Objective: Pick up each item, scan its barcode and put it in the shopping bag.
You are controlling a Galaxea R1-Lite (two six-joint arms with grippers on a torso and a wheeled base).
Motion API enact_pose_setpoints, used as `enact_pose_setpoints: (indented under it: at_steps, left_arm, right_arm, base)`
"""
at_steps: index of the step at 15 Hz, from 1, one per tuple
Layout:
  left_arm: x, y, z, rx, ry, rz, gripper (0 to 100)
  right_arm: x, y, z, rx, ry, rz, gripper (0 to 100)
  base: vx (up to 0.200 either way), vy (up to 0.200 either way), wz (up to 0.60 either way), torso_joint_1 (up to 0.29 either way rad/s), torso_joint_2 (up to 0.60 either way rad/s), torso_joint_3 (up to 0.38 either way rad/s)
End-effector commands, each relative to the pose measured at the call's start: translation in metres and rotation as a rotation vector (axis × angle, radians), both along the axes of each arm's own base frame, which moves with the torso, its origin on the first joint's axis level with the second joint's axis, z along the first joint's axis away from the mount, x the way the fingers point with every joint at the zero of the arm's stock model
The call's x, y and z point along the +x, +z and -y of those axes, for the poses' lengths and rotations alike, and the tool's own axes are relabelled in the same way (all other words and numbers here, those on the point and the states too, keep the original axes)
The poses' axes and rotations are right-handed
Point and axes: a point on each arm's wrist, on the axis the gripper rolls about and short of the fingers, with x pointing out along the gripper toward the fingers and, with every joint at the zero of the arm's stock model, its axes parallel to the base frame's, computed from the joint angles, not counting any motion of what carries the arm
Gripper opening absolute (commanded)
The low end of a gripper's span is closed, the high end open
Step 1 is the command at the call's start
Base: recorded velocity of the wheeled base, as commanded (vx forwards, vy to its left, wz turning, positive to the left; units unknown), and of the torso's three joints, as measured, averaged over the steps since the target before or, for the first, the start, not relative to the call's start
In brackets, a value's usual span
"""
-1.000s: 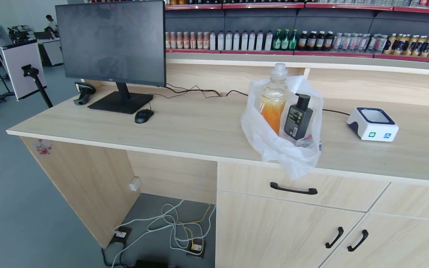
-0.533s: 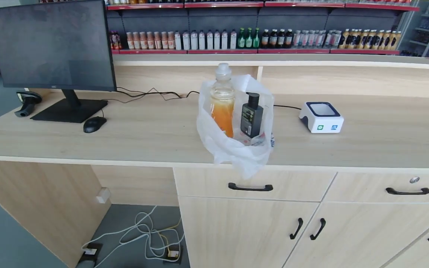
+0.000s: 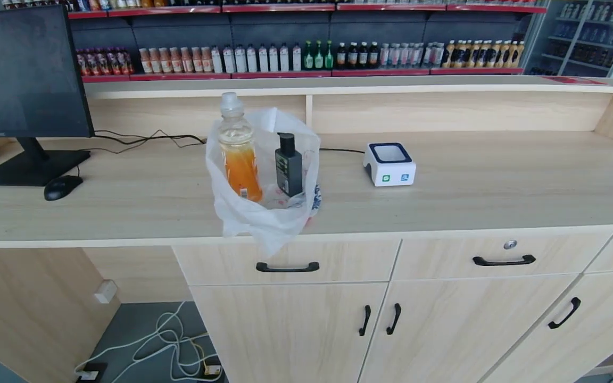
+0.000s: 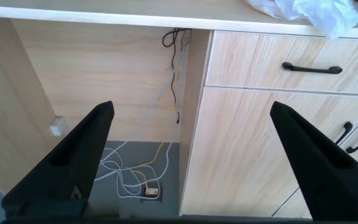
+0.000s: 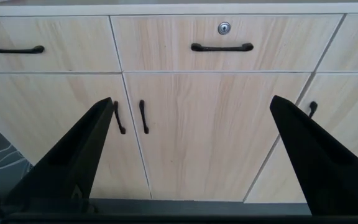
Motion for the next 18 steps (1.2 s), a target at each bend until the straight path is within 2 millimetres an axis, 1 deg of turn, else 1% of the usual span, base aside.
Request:
enact_pose_setpoints:
  at_steps: [1,2,5,9,12,18]
  left_arm:
    - [-0.0001,0.0,0.0,0.0,0.0,0.002,100]
    - [0.0,0.0001,0.0,0.0,0.0,0.0,100]
    - [0.0,0.0001,0.0,0.0,0.0,0.0,100]
    - [0.0,0.0001,0.0,-0.002,0.0,0.0,100]
    - [0.0,0.0001,0.0,-0.003,0.0,0.0,100]
    - [0.0,0.0001,0.0,-0.014,0.003,0.0,100]
  right_arm:
    - [0.0002,0.0001,0.0,-0.005,0.0,-0.003,100]
    - [0.0002,0.0001,0.0,-0.008,0.0,-0.003,100]
    - [0.0002,0.0001,0.0001,0.012,0.003,-0.003,100]
    - [0.0002,0.0001,0.0001,0.015,0.003,-0.003,100]
    - [0.0002,0.0001,0.0001,0.02,0.003,-0.003,100]
    - [0.0002,0.0001,0.0001,0.012,0.003,-0.003,100]
  base:
    - [0.0,-0.2,0.0,0.007,0.01,0.002]
    - [0.0,-0.2,0.0,0.002,0.0,-0.002]
    - [0.0,-0.2,0.6,0.002,0.0,0.004]
    - [0.0,-0.2,0.0,0.001,0.0,0.005]
    - [0.0,0.0,0.0,0.0,0.0,0.0]
    - [-0.2,0.0,0.0,0.003,0.0,0.002]
